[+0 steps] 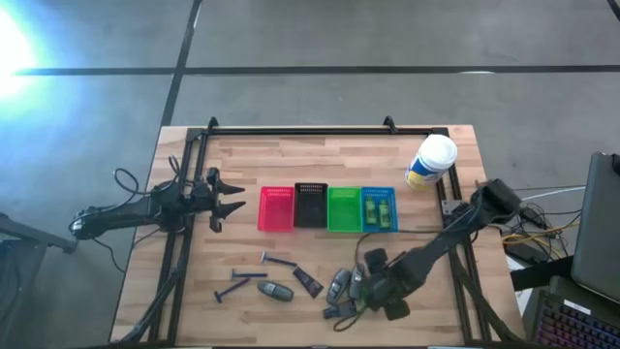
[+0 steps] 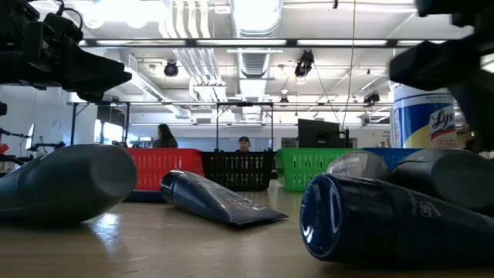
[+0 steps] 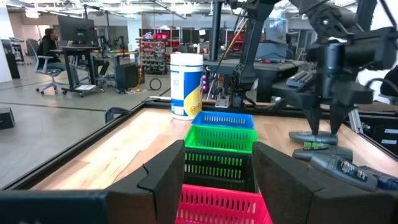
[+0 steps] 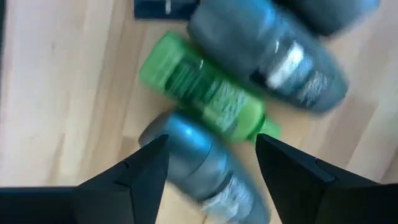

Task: Pick & Place Travel size toiletries
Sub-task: Put the green shampoo into the blue bin

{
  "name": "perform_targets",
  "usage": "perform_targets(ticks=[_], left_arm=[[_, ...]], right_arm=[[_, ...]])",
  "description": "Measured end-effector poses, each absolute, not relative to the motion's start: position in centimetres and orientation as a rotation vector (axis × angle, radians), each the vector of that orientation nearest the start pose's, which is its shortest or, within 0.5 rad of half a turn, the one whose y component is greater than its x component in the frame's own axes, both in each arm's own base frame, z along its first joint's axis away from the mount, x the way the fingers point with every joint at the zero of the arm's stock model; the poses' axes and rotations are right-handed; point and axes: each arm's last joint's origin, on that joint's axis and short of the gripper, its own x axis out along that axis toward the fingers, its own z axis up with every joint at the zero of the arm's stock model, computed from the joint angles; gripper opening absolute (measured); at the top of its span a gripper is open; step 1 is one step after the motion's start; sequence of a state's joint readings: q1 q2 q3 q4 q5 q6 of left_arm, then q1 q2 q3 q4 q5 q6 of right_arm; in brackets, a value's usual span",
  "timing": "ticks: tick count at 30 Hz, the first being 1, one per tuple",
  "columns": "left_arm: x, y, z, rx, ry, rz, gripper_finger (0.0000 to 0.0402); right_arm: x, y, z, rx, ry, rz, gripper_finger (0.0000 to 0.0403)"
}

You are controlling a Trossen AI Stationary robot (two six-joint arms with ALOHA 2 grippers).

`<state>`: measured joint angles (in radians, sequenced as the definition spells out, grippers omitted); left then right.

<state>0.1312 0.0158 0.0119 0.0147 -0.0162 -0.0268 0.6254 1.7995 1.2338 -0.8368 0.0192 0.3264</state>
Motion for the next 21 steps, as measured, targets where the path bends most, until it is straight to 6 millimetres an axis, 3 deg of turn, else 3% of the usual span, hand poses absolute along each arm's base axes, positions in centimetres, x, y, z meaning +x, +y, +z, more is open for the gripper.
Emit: perform_targets(ticks=[5,9,12,17,21], left_arm=[[9.7,1.3,16.8,-0.026,-0.013,0.148,0.0193],[9.7,1.3,16.8,-0.026,-0.013,0.147,0.0193],[9.7,1.3,16.8,-0.026,-0.013,0.147,0.0193],[9.7,1.3,16.8,-0.026,-0.013,0.148,0.0193],[9.7,1.3,16.8,-0.026,-0.013,0.148,0.0193]], right_arm=[[27.9,19.9,18.6,-0.308,1.383,0.303,0.0210],[27.9,19.7,18.9,-0.172,1.396,0.198,0.0206],[27.9,19.3,19.0,0.083,1.421,0.005,0.0210],[28.2,18.4,18.6,0.787,1.504,-0.468,0.0221],[29.0,19.0,18.6,1.207,1.466,-0.656,0.0232]])
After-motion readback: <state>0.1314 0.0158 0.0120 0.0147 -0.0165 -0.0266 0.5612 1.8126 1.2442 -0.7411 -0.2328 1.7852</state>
